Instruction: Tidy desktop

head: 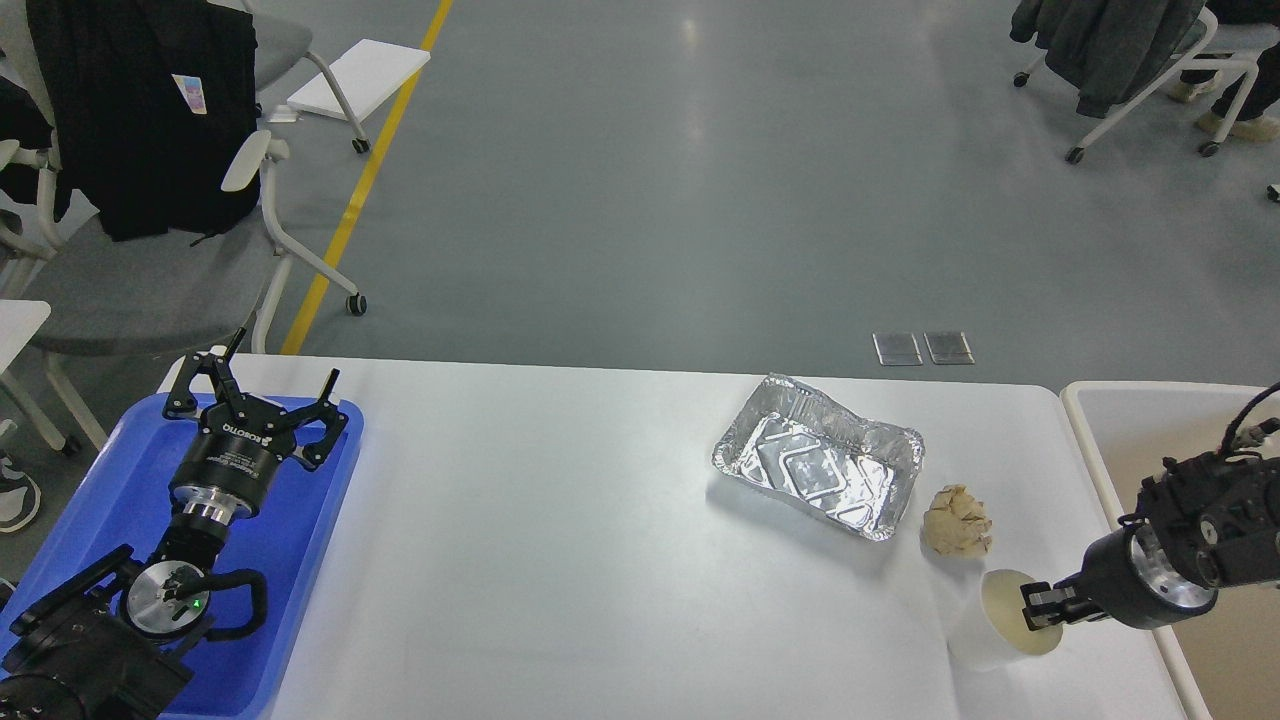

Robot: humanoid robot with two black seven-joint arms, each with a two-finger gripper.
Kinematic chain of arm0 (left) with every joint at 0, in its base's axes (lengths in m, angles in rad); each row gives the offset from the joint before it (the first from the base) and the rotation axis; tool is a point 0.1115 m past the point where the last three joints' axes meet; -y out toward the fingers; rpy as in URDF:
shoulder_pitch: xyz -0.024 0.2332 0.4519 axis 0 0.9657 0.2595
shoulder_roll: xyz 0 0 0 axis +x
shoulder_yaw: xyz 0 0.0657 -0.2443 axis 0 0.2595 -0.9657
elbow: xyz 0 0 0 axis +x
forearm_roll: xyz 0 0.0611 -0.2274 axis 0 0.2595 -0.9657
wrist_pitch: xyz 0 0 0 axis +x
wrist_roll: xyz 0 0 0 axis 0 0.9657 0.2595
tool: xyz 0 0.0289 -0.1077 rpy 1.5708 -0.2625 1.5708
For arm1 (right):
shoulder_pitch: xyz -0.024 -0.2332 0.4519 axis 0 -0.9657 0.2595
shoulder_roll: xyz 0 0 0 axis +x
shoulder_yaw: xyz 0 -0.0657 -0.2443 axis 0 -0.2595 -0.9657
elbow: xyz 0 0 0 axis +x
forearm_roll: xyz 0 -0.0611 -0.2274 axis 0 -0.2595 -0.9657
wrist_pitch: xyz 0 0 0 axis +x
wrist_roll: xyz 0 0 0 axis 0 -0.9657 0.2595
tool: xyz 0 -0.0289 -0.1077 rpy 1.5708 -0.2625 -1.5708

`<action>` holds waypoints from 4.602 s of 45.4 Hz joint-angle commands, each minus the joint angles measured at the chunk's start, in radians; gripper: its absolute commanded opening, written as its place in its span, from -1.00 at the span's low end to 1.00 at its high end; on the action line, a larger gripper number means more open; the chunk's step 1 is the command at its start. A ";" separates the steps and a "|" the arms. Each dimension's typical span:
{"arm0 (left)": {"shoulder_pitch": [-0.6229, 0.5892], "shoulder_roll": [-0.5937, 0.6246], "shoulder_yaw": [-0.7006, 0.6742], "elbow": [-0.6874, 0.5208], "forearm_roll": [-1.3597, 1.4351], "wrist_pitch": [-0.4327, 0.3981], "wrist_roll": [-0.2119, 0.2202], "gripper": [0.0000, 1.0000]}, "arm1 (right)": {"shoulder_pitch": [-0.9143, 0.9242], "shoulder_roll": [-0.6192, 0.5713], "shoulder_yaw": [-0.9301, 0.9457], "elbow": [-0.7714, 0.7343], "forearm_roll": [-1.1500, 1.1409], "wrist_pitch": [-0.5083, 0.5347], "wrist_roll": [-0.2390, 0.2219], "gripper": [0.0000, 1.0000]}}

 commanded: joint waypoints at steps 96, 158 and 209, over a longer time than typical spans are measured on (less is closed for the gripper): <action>0.000 0.000 0.000 0.000 0.000 0.000 0.000 0.98 | 0.265 -0.329 0.063 -0.753 0.589 0.558 0.015 -1.00; 0.000 0.000 0.000 0.000 0.000 0.000 -0.001 0.98 | -0.855 -0.207 0.948 -0.908 0.664 -0.173 -0.203 -1.00; 0.000 0.000 0.000 0.000 0.000 0.000 -0.001 0.98 | -0.828 -0.318 1.002 -0.717 0.629 -0.197 -0.201 1.00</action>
